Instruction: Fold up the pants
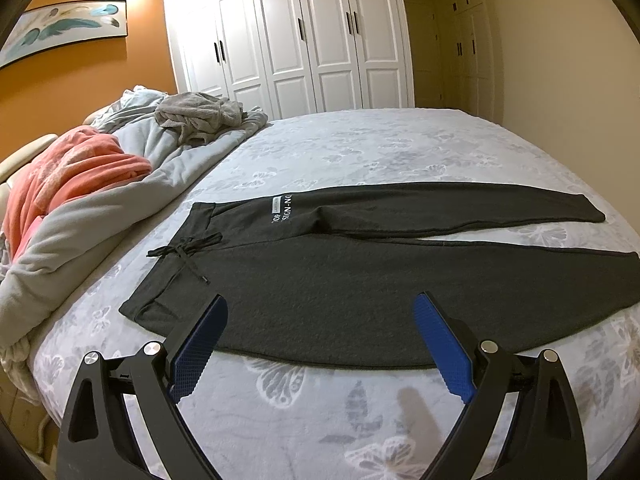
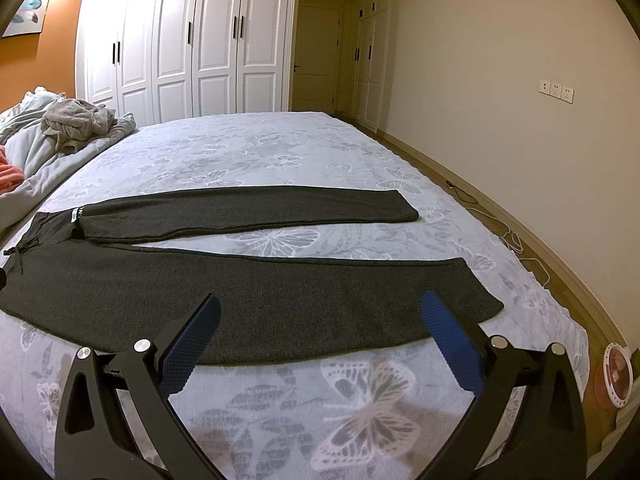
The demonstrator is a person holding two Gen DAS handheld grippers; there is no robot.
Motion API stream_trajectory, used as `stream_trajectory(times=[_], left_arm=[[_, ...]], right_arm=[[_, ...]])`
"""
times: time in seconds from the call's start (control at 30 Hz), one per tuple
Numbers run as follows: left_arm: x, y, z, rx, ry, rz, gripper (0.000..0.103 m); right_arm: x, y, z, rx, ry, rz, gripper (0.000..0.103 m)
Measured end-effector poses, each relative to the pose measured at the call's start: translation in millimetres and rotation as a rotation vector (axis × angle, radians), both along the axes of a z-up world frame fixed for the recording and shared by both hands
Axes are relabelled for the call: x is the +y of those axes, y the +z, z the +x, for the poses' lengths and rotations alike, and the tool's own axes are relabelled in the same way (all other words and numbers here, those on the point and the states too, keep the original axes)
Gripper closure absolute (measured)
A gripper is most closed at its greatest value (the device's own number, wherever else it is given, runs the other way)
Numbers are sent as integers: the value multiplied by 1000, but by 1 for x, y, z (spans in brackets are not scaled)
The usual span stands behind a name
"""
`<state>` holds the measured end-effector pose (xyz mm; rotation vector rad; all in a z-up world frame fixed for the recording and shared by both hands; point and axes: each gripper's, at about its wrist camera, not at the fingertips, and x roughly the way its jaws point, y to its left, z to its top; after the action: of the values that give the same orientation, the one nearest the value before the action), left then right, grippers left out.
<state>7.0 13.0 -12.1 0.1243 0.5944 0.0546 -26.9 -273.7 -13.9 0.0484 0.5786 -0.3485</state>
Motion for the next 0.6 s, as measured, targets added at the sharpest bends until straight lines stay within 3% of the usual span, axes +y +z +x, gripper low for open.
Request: stream_trajectory(times=[0.6], left_arm=[[-1,0,0,1,3,1,11]], right_arm=[[1,1,0,3,6,4,5]])
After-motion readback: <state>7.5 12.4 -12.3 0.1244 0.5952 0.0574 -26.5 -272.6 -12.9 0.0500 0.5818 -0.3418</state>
